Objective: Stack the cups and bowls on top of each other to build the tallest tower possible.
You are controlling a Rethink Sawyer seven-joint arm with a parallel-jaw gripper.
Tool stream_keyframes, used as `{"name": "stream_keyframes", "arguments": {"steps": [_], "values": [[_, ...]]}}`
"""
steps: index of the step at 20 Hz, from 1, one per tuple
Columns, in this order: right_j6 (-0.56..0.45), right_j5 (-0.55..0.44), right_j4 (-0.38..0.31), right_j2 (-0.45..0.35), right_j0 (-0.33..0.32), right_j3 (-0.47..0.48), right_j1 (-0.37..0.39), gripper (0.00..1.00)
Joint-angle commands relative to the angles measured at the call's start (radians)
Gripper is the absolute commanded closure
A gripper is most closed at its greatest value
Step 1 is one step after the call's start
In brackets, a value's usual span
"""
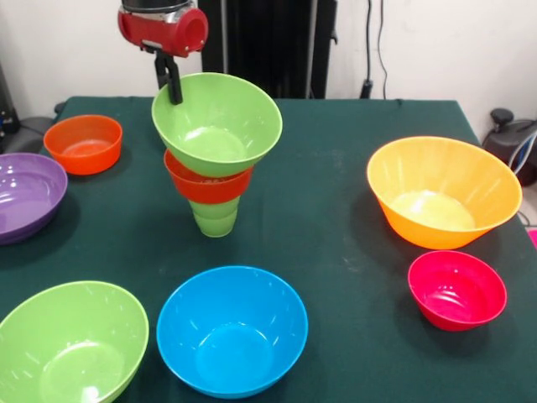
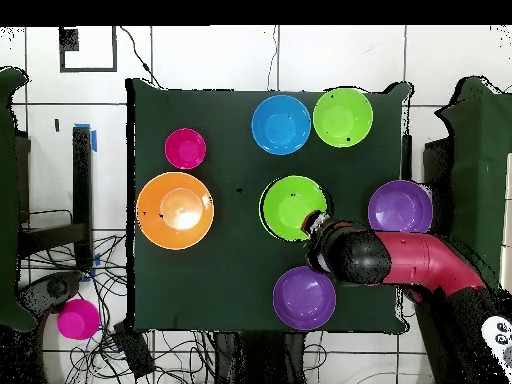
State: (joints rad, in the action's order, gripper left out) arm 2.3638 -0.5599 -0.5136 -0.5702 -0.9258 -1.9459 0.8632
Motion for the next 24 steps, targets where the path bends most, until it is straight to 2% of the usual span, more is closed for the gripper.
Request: {"name": "stream_keyframes", "arguments": {"steps": [1, 5, 16, 24], "values": [[-0.142, -0.019, -0.031, -0.036, 0.005, 0.024, -0.031, 1.0], [-0.184, -0.041, -0.033, -0.05, -0.016, 0.046, -0.049, 1.0], [-0.205, -0.019, -0.064, -0.064, -0.034, 0.077, -0.082, 1.0], [-0.153, -0.015, -0.053, -0.044, -0.012, 0.067, -0.071, 1.0]]}}
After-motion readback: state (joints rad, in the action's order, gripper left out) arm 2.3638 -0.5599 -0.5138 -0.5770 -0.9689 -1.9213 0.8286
